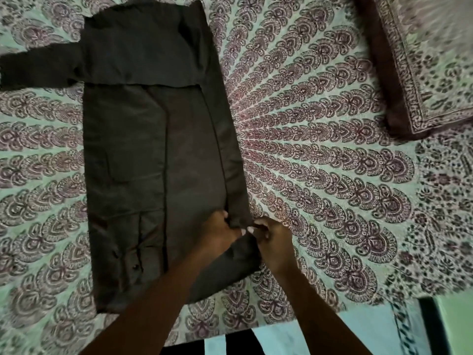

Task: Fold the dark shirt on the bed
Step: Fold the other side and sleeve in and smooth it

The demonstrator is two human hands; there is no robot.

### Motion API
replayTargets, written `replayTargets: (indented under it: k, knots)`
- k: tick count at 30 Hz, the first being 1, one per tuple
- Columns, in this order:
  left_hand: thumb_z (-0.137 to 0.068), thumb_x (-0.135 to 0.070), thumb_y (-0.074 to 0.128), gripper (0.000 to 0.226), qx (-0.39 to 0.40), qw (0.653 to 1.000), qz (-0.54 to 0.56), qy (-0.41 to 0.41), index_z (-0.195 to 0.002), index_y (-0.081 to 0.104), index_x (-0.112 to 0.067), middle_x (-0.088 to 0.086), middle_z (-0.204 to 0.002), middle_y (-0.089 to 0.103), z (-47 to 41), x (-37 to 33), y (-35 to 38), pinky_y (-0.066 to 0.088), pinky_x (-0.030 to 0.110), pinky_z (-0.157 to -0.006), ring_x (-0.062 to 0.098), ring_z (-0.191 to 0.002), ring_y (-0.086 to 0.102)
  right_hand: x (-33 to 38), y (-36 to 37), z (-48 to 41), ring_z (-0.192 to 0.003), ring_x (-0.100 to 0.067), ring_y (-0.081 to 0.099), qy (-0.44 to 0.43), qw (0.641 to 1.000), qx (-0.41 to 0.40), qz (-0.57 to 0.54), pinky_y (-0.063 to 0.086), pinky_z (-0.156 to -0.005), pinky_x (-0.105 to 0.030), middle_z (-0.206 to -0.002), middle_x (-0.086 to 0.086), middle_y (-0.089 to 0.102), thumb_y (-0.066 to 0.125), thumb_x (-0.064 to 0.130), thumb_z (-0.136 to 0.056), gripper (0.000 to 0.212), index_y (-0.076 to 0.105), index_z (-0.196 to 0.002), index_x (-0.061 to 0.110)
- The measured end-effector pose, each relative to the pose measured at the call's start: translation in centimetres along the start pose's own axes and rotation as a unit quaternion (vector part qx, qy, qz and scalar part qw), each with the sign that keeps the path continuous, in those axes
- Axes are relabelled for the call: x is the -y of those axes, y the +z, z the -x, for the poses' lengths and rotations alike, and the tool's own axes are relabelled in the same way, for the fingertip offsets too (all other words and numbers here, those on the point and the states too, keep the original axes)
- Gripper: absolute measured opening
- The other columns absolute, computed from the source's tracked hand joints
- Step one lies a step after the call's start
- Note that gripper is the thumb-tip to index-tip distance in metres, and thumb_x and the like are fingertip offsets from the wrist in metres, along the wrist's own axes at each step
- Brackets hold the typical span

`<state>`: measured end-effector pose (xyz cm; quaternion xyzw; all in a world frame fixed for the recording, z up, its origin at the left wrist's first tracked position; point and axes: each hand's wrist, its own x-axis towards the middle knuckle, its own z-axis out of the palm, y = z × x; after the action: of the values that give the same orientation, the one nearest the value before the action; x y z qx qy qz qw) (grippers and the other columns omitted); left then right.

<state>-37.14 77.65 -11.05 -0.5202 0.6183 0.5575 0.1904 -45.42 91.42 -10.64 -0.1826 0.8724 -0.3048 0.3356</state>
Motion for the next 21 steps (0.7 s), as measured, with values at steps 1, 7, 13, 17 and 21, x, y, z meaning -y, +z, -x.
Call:
replayTargets:
  k: [1, 7, 13, 17, 21]
  knots:
    - [-0.065, -0.031, 0.087, 0.033, -0.013, 1.000, 0.011, 0.007, -0.078, 0.059, -0.019, 0.009, -0.079, 0.073, 0.3, 0.4, 0.1, 0.062, 0.053, -0.077, 0.033, -0.088, 0.075, -0.1, -0.1, 0.1, -0.082, -0.018, 0.069, -0.004, 1.000, 0.001, -0.002, 0.041, -0.067, -0.010, -0.094, -0.004, 0.078, 0.075, 0.020, -0.094, 0.013, 0.078, -0.103, 0.011]
    - [-0.084, -0.008, 0.081, 0.035, -0.149, 0.985, -0.033, 0.080, -0.111, 0.060, -0.013, -0.015, -0.071, 0.052, 3.9, 2.4, 0.0, 0.036, 0.024, -0.067, 0.028, -0.079, 0.063, 0.2, 0.4, 0.3, -0.083, -0.018, 0.071, -0.035, 0.996, 0.053, 0.060, 0.059, -0.074, -0.036, -0.095, 0.004, 0.074, 0.086, 0.025, -0.080, 0.031, 0.067, -0.105, 0.023]
    - [-0.087, -0.002, 0.077, 0.061, -0.170, 0.977, -0.048, 0.123, -0.141, 0.053, -0.019, 0.011, -0.105, 0.066, 4.7, 5.3, 0.4, 0.042, 0.029, -0.076, 0.037, -0.093, 0.067, 0.0, 1.1, 0.6, -0.124, -0.030, 0.052, -0.220, 0.944, 0.051, 0.239, 0.054, -0.100, -0.046, -0.137, -0.008, 0.052, 0.083, 0.023, -0.080, 0.055, 0.063, -0.131, 0.022]
    - [-0.086, -0.002, 0.074, 0.047, -0.178, 0.965, -0.091, 0.167, -0.130, 0.065, -0.016, 0.016, -0.124, 0.063, 4.1, 7.1, 0.6, 0.055, 0.042, -0.086, 0.040, -0.100, 0.065, -1.2, 1.1, -1.3, -0.131, -0.033, 0.049, -0.382, 0.861, 0.078, 0.328, 0.050, -0.096, -0.050, -0.144, -0.012, 0.054, 0.059, 0.034, -0.091, 0.040, 0.069, -0.127, 0.021]
    - [-0.092, -0.017, 0.072, 0.040, -0.170, 0.960, -0.142, 0.170, -0.131, 0.065, -0.018, 0.012, -0.142, 0.051, 4.1, 8.2, 0.6, 0.055, 0.050, -0.090, 0.041, -0.107, 0.064, -1.5, 0.2, -3.8, -0.138, -0.034, 0.050, -0.471, 0.782, 0.136, 0.385, 0.046, -0.102, -0.052, -0.153, -0.015, 0.050, 0.054, 0.039, -0.098, 0.046, 0.063, -0.138, 0.020]
